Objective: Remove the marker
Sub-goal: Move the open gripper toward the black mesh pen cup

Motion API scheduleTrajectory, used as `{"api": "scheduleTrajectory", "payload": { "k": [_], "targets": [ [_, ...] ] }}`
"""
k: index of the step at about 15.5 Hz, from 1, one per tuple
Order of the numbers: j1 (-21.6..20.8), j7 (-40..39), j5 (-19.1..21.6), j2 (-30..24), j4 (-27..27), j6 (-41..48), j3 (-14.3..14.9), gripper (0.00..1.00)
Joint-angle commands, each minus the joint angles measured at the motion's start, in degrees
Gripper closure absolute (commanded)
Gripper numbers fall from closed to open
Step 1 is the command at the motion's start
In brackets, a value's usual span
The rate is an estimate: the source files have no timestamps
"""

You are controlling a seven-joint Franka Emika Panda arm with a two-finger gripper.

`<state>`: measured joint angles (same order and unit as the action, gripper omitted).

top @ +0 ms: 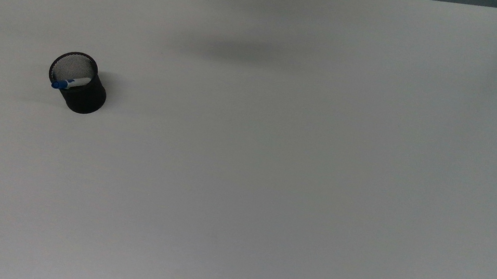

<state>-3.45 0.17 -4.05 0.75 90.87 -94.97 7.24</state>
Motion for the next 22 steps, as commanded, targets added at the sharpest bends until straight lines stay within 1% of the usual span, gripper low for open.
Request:
{"api": "scheduleTrajectory", "payload": {
  "k": [1, 12, 13, 14, 16, 17, 19, 20, 22],
  "targets": [
    [-0.68, -1.13, -0.78, -0.84, 1.41, -0.74, 0.32, 0.00],
    [-0.51, -1.83, -0.70, -0.84, 1.41, -0.65, 0.23, 0.00],
    [-0.07, -3.58, -0.70, -0.84, 1.41, -0.65, 0.23, 0.00],
    [0.37, -7.25, -0.61, -0.84, 1.41, -0.65, 0.32, 0.00],
    [1.86, -17.08, -0.43, -0.84, 1.94, -0.56, 0.67, 0.00],
    [2.56, -20.43, -0.52, -0.84, 2.37, -0.56, 0.67, 0.00],
    [4.05, -21.70, -0.69, -0.67, 3.34, -1.09, 0.67, 0.00],
    [5.54, -21.70, -1.04, -0.14, 4.13, -1.79, 0.76, 0.00],
    [7.66, -21.70, -1.40, 1.00, 5.88, -6.51, 0.84, 0.00]
  ]
}}
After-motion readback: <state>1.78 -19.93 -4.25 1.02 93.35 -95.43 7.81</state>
